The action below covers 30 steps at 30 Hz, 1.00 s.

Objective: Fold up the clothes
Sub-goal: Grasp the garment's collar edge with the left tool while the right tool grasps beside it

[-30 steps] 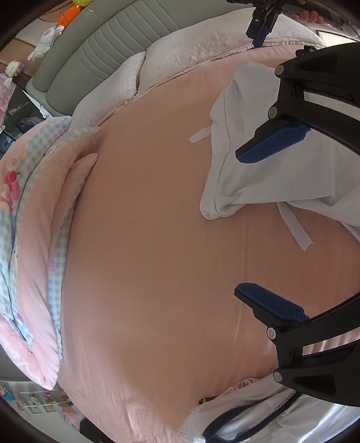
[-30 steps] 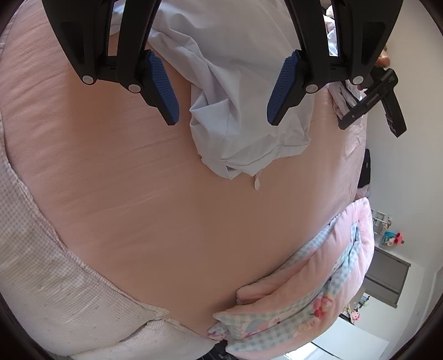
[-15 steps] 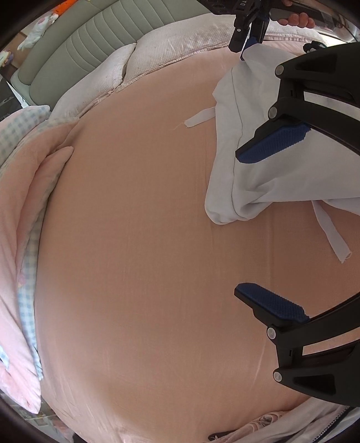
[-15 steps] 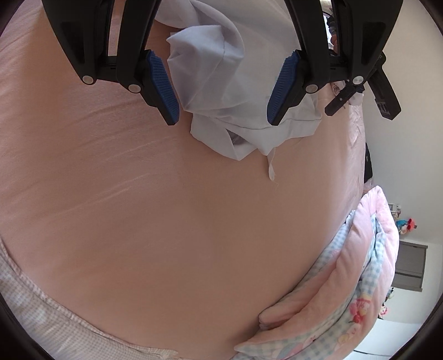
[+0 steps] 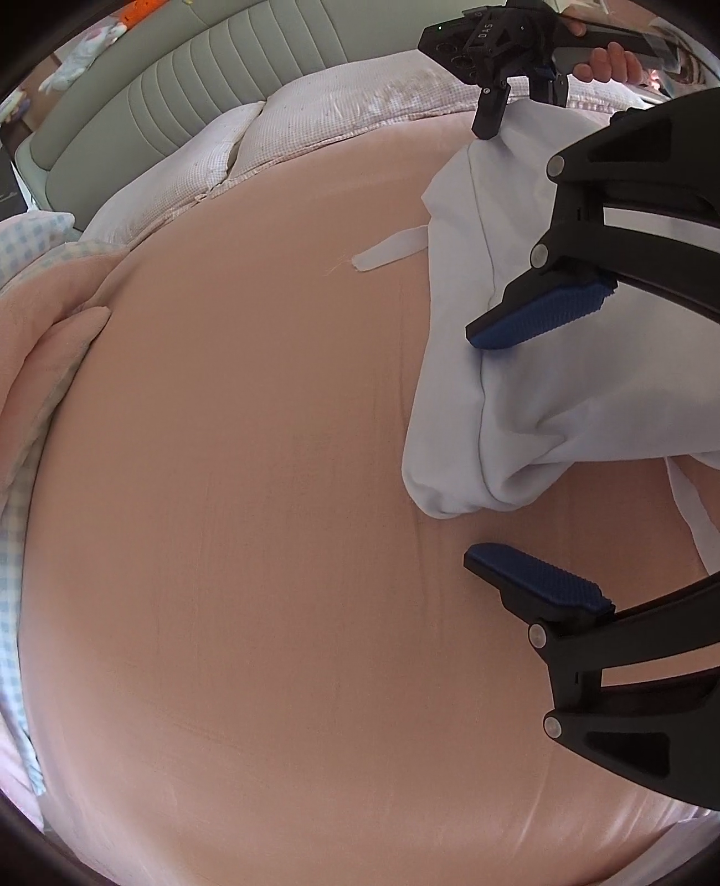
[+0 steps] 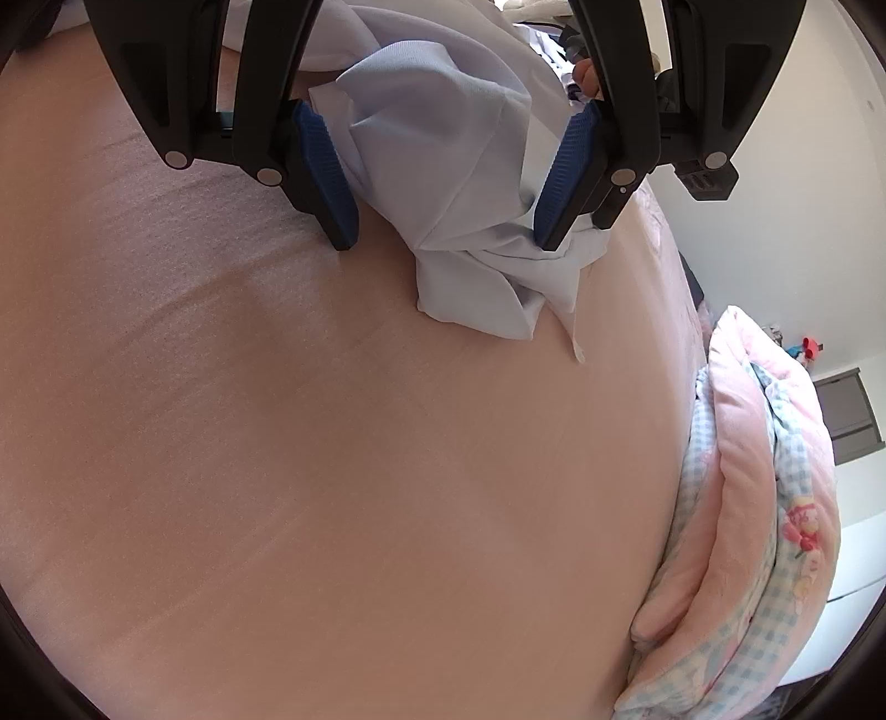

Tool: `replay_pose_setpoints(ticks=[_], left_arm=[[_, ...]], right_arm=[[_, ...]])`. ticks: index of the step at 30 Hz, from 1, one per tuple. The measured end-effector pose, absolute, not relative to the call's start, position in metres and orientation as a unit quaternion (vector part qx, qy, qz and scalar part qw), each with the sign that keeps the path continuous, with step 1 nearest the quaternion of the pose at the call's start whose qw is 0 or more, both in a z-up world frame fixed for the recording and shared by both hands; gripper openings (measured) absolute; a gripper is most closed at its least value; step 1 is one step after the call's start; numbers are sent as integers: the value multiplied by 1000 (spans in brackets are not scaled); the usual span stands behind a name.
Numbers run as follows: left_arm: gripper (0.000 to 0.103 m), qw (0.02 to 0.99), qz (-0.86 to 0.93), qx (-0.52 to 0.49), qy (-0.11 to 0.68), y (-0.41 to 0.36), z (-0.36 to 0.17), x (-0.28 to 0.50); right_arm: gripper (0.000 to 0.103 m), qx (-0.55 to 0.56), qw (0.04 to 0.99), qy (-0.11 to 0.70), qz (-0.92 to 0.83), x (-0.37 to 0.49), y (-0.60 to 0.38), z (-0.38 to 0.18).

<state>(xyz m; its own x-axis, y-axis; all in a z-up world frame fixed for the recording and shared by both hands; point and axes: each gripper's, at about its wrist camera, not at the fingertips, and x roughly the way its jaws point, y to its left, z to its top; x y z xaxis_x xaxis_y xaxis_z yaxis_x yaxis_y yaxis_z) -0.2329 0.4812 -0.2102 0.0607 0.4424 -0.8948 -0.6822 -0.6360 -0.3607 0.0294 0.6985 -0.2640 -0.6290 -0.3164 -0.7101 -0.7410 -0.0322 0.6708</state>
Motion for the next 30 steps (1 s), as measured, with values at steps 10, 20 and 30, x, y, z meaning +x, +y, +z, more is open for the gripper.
replay_pose_setpoints(ticks=[10,20,30], left_arm=[[25,425,693,-563,150,490,-211,-205],[6,434,718,-517,171,486,-199,-194],[5,448,750,-461,155,484,-150,-211]], right_arm=[[39,-386,232,645,617,16,683,-260],[12,-405,264,558,675,2,666,-241],[10,-388,260,388,795,-43,654,-163]])
